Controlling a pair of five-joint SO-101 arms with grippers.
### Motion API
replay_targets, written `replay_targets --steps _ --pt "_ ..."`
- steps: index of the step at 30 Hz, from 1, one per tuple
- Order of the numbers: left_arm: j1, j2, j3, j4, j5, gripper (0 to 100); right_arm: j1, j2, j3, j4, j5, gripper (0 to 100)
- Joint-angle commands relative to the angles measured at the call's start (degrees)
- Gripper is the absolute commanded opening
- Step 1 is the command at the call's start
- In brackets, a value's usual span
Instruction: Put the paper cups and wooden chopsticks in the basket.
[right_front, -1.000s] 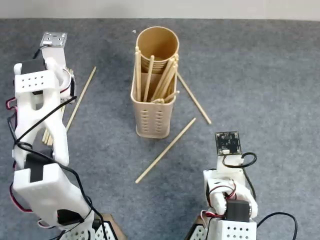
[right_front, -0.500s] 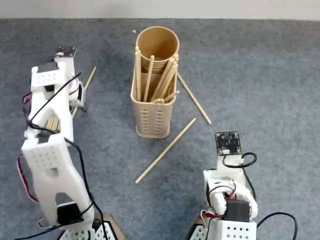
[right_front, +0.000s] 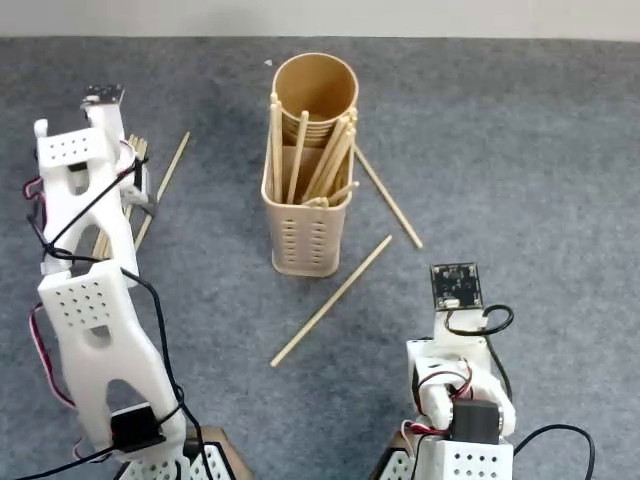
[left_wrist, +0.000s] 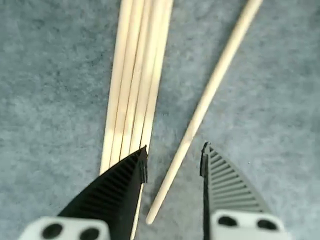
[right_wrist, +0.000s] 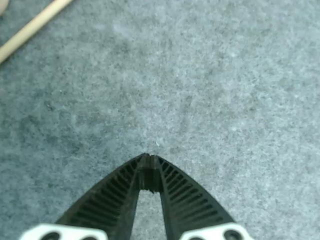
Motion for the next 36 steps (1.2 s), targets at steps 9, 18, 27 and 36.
replay_targets --steps 9,18,27,36 --pt "1.54 -0.04 -15.78 10.55 -15.12 20 0.4 -0.75 8.75 0.4 0.09 0.6" --pt "0.66 8.57 -15.87 6.07 -13.1 25 0.4 -0.75 8.75 0.4 0.09 0.6" --pt "-0.92 10.15 -15.43 4.84 -12.92 25 0.4 -0.75 8.75 0.4 0.09 0.6" --pt "-3.21 17.71 -15.87 3.16 -13.1 25 0.4 -0.75 8.75 0.4 0.09 0.6"
